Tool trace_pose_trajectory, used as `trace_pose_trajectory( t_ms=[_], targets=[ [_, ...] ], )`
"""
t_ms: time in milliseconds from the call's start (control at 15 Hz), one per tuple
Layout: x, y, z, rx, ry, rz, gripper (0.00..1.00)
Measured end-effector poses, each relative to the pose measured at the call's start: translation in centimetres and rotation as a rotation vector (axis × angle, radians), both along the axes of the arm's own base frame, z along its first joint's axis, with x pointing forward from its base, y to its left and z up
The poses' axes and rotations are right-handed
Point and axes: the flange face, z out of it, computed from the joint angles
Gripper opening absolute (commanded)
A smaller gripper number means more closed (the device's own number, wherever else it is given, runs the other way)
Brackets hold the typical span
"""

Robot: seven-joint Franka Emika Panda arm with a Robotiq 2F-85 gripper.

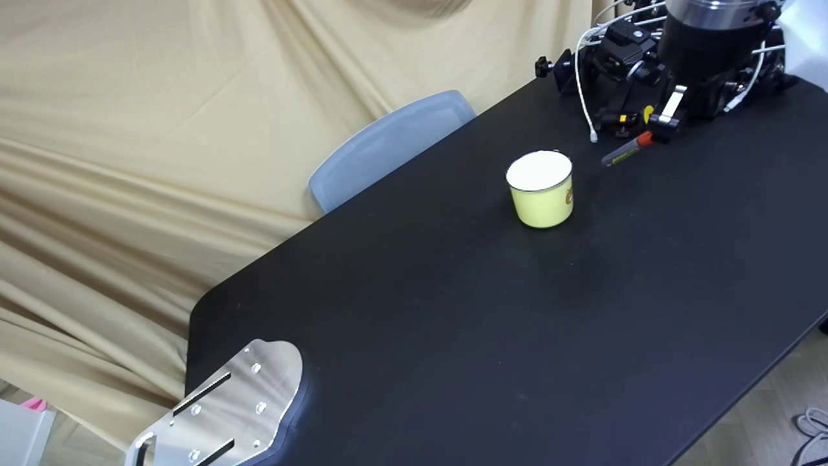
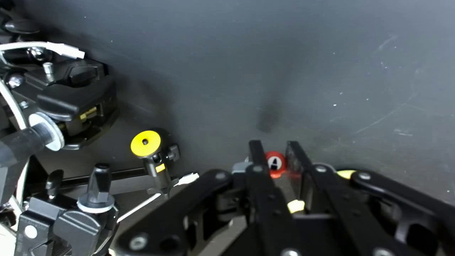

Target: Remove the red marker from the yellow mug, place the marker back in the mug, take the marker out of the mug

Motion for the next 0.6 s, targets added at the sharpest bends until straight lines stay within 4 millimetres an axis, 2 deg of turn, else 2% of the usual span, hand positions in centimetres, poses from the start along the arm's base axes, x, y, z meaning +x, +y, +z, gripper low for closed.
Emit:
trace_pose_trajectory(
  t_ms=[267, 333, 400, 467, 600],
  targets=[
    [1.1, 0.2, -1.7, -0.027, 0.024, 0.052, 0.05],
    [1.4, 0.2, -2.0, -0.032, 0.026, 0.06, 0.15],
    [1.6, 0.2, -2.2, -0.036, 0.028, 0.068, 0.45],
    [1.8, 0.2, -2.4, -0.039, 0.03, 0.072, 0.46],
    [2.0, 0.3, -3.0, -0.04, 0.04, 0.076, 0.58]
  ],
)
